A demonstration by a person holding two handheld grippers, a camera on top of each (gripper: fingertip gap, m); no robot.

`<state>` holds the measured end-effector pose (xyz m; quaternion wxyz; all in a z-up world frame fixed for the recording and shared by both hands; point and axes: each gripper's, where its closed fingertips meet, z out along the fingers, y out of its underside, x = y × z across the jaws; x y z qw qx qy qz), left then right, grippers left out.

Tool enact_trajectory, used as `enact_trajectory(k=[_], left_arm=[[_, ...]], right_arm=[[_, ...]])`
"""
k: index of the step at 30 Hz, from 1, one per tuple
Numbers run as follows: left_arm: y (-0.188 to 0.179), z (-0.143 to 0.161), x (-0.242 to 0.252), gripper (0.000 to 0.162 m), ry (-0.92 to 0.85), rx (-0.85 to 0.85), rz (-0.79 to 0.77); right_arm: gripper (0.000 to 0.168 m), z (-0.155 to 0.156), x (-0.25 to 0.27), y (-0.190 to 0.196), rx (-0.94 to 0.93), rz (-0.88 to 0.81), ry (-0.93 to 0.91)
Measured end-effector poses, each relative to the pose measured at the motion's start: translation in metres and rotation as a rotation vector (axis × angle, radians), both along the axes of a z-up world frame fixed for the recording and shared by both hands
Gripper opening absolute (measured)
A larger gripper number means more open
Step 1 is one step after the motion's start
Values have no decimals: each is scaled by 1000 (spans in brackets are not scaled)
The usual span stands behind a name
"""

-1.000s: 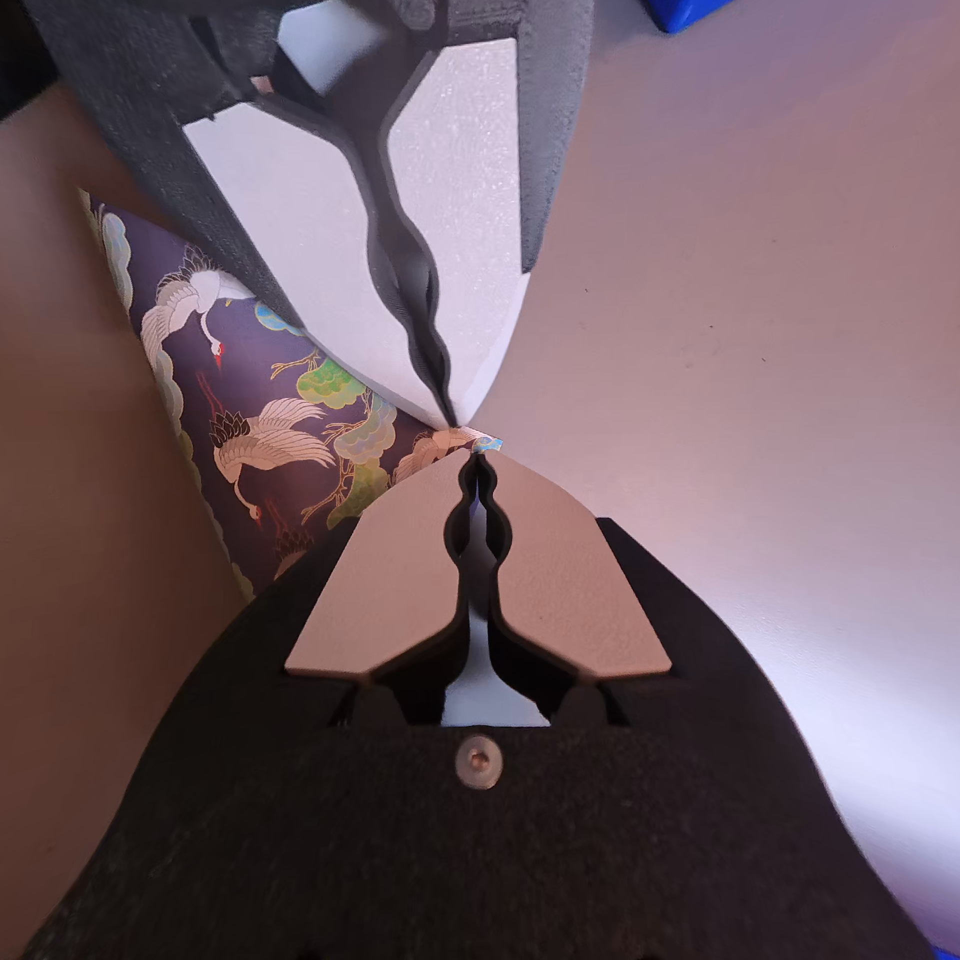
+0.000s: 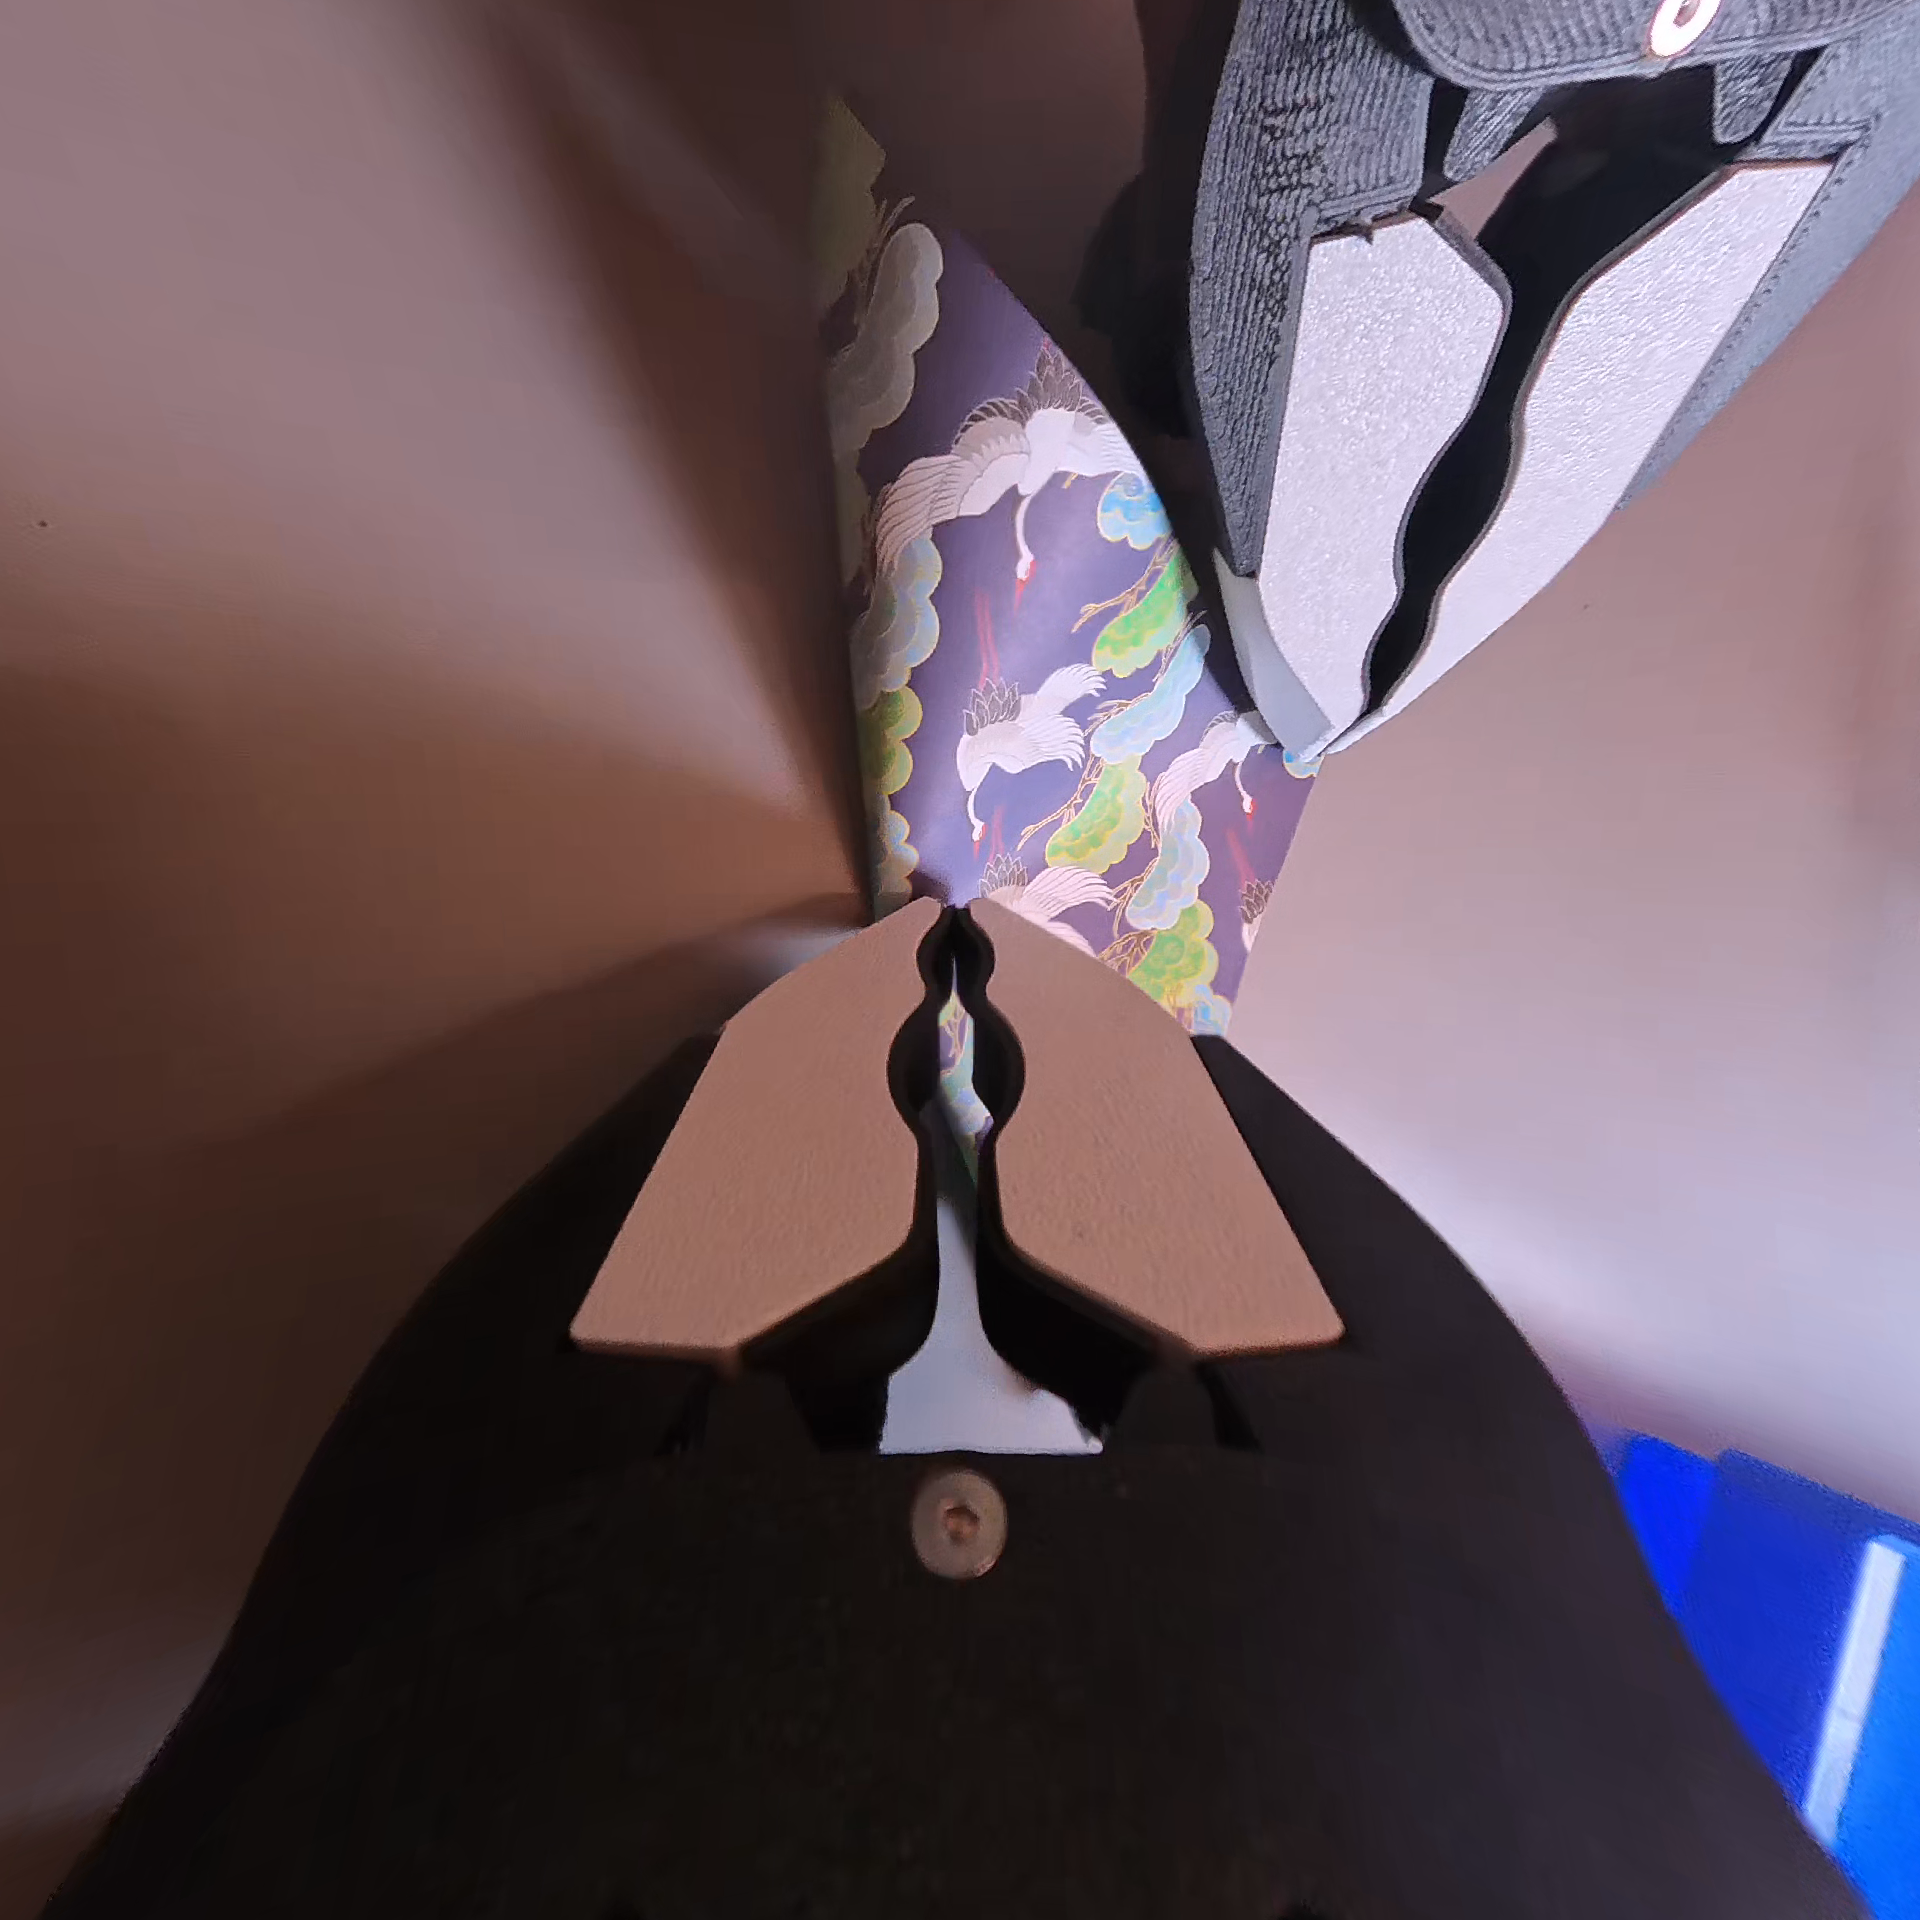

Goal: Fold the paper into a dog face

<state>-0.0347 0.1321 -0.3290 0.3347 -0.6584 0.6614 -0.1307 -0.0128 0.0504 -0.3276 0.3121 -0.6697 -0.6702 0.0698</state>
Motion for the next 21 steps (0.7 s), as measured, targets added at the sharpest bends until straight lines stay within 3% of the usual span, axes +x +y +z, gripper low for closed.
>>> enact_trajectory(k=[21], left_arm=[[0,0,0,0,-3,-7,21]], right_arm=[[0,0,0,-8,-36,32,-27]])
